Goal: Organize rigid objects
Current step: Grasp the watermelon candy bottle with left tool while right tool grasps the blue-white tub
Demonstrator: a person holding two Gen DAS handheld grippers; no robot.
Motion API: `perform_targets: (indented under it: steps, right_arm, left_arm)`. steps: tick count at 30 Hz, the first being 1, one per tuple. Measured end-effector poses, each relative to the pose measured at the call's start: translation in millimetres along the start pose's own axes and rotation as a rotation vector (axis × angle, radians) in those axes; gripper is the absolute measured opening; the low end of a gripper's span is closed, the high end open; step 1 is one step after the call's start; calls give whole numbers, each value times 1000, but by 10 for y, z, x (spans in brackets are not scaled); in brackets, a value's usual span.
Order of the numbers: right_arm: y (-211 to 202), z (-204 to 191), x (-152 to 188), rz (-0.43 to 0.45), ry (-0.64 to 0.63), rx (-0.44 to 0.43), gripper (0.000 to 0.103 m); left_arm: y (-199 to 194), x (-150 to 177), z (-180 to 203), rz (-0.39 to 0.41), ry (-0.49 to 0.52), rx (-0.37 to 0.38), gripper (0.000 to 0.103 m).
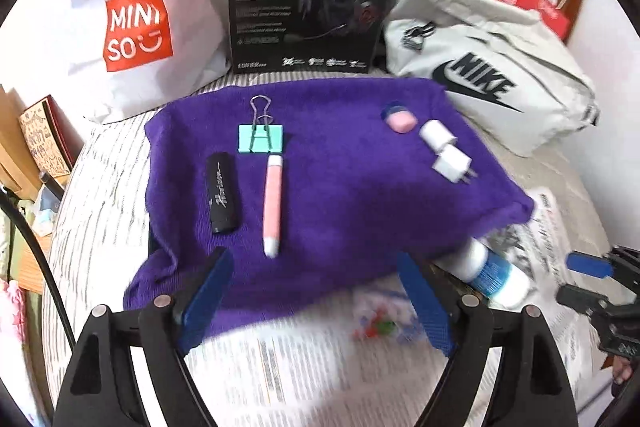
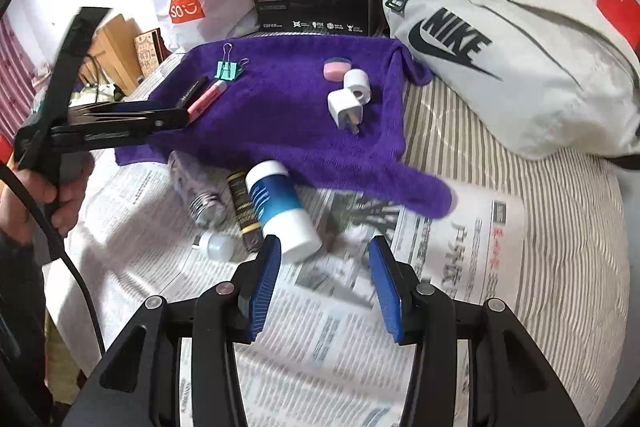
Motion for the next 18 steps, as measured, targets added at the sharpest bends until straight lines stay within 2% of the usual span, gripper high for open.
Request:
perform_targets:
  steps: [3, 7, 13, 18]
  right_arm:
    - [-70, 43, 122, 5, 45, -6, 46]
    - [-129, 116, 241, 6, 97, -36, 46]
    - [-213, 211, 349, 10, 116, -6, 46]
    - [-246, 245, 447, 3, 119, -2, 46]
  left_arm:
    - [-144, 131, 64, 11, -1, 33, 88]
    - [-184, 272, 210, 10, 21, 77, 88]
    - [-35, 363, 455, -3, 133, 25, 88]
    - [74, 363, 523, -17, 165, 9, 88]
Point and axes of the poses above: each gripper's, at about its wrist camera, not at the fingertips, and y roughly the way its jaws point, z to its right, x to its underside, the point moved 2 cm from there along y, roughly the way its jaws point, and after that the axes turned 3 degrees about y, right-handed, at the moved point
